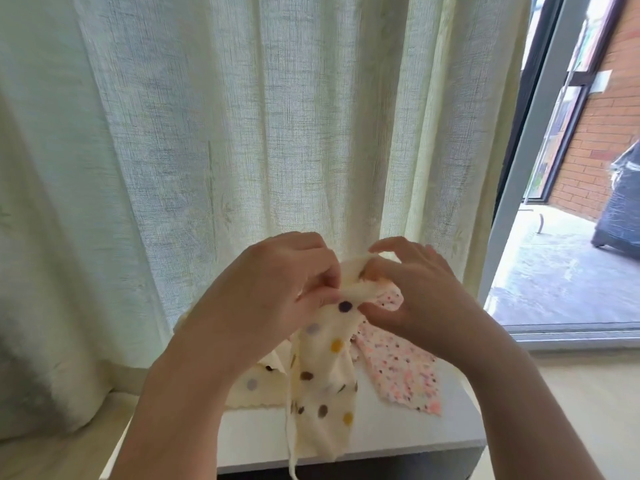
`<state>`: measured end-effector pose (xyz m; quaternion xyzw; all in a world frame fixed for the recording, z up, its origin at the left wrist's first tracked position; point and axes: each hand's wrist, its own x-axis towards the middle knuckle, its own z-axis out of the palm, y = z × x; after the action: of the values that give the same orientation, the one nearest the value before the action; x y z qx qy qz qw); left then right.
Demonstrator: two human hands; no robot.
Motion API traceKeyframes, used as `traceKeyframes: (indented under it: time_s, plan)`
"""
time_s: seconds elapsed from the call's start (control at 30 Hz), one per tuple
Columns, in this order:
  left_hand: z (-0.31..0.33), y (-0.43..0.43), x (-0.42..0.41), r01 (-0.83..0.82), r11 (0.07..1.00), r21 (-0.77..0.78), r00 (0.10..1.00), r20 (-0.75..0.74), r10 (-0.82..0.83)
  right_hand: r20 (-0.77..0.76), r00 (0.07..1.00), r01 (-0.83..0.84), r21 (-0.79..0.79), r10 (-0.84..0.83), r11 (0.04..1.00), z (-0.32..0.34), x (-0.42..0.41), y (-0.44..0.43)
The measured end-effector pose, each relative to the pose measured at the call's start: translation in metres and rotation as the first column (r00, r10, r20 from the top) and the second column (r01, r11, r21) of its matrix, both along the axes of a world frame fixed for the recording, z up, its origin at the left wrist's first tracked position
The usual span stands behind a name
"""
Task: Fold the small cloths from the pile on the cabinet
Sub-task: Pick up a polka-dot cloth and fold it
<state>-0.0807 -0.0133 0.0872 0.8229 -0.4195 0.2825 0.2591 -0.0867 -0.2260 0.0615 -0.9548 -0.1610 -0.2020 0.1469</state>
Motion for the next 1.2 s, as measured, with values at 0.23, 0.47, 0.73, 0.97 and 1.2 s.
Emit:
traceKeyframes:
  time_s: [0.23, 0.47, 0.73, 0.97, 1.2]
  plan:
    - [-0.010, 0.002, 0.014, -0.177, 0.982, -0.067, 0.984, -0.022, 0.176, 0.035, 0.999, -0.014, 0.356, 0.001, 0.934, 0.005, -0.002, -0.002]
    - [-0.007, -0.001, 0.014, -0.158, 0.952, -0.262, 0.987, -0.055, 0.149, 0.085, 0.992, -0.129, 0.685, 0.096, 0.717, 0.011, -0.001, 0.006]
    - [-0.014, -0.014, 0.019, -0.118, 0.885, -0.450, 0.972, -0.237, 0.010, 0.040, 0.971, -0.164, 0.827, 0.234, 0.538, 0.005, 0.008, 0.000]
    - [-0.023, -0.031, 0.033, -0.244, 0.730, -0.639, 0.910, -0.412, -0.056, -0.292, 0.790, 0.072, 0.917, 0.539, 0.392, -0.010, 0.016, 0.002]
    - [-0.048, -0.030, 0.046, -0.167, 0.843, -0.512, 0.206, -0.854, -0.478, -0.195, 0.933, 0.229, 0.970, 0.302, -0.081, -0.027, 0.036, -0.001]
